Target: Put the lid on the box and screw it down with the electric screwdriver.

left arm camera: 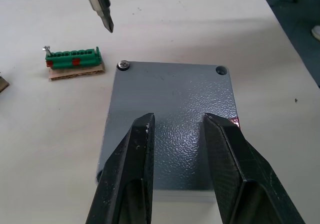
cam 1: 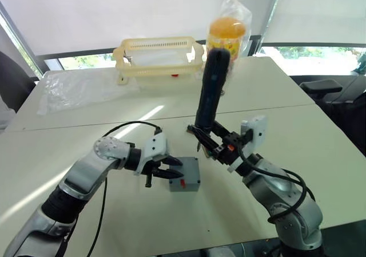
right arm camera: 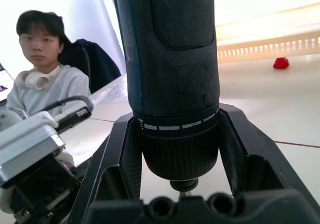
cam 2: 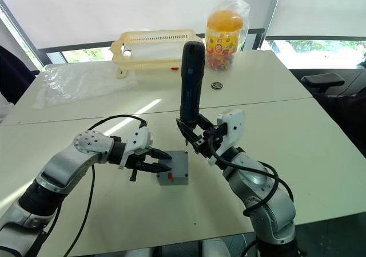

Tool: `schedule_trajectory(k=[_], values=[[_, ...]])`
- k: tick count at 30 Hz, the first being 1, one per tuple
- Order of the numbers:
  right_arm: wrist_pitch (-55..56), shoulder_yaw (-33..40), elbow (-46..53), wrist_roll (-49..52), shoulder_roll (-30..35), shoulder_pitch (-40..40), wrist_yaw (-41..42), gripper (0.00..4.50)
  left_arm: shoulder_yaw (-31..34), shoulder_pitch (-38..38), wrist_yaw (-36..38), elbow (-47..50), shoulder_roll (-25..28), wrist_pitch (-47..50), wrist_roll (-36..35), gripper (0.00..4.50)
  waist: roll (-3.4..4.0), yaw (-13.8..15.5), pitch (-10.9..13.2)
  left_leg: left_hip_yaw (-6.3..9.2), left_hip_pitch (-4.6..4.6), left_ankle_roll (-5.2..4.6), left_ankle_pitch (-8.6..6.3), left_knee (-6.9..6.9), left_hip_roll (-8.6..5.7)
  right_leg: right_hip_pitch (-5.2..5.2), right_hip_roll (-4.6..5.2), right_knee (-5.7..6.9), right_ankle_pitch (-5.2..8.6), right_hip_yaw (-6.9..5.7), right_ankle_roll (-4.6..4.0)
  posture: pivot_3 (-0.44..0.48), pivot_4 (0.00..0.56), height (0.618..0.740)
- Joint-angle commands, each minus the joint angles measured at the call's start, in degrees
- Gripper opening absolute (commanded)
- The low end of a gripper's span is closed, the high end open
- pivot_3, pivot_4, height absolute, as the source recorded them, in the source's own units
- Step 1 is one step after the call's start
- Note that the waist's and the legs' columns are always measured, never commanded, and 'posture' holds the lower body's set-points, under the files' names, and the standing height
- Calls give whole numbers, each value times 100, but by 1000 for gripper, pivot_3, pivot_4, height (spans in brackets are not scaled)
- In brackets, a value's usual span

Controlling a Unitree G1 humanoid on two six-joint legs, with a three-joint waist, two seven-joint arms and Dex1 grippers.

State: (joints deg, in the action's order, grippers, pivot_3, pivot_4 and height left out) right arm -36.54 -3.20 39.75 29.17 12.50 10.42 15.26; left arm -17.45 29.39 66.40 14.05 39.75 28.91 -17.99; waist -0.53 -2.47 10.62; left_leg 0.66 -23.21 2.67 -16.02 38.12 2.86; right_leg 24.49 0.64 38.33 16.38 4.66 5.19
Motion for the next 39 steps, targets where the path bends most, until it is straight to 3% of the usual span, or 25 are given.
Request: schedule_trajectory(k=[1, 16, 39], values=[[501, -105, 102, -212, 11, -82, 120, 1683, -145, -93, 18, -178, 30, -83, 205, 1533, -1, -1, -1, 0, 3, 0, 0, 0, 0, -3, 0, 0, 0, 0, 0, 0, 150, 740], [1337, -387, -452, -626, -217, -338, 360, 1683, -96, -132, 43, -16, 115, 171, 124, 1533, -1, -2, -3, 0, 14, 0, 0, 0, 0, -13, -1, 1, 0, 0, 0, 0, 150, 740], [1187, -455, -319, -544, -222, -315, 384, 1683, -87, -149, 65, 61, 135, 302, 105, 1533, -1, -1, -3, 0, 16, 0, 0, 0, 0, -15, -1, 3, 0, 0, 0, 0, 150, 740]])
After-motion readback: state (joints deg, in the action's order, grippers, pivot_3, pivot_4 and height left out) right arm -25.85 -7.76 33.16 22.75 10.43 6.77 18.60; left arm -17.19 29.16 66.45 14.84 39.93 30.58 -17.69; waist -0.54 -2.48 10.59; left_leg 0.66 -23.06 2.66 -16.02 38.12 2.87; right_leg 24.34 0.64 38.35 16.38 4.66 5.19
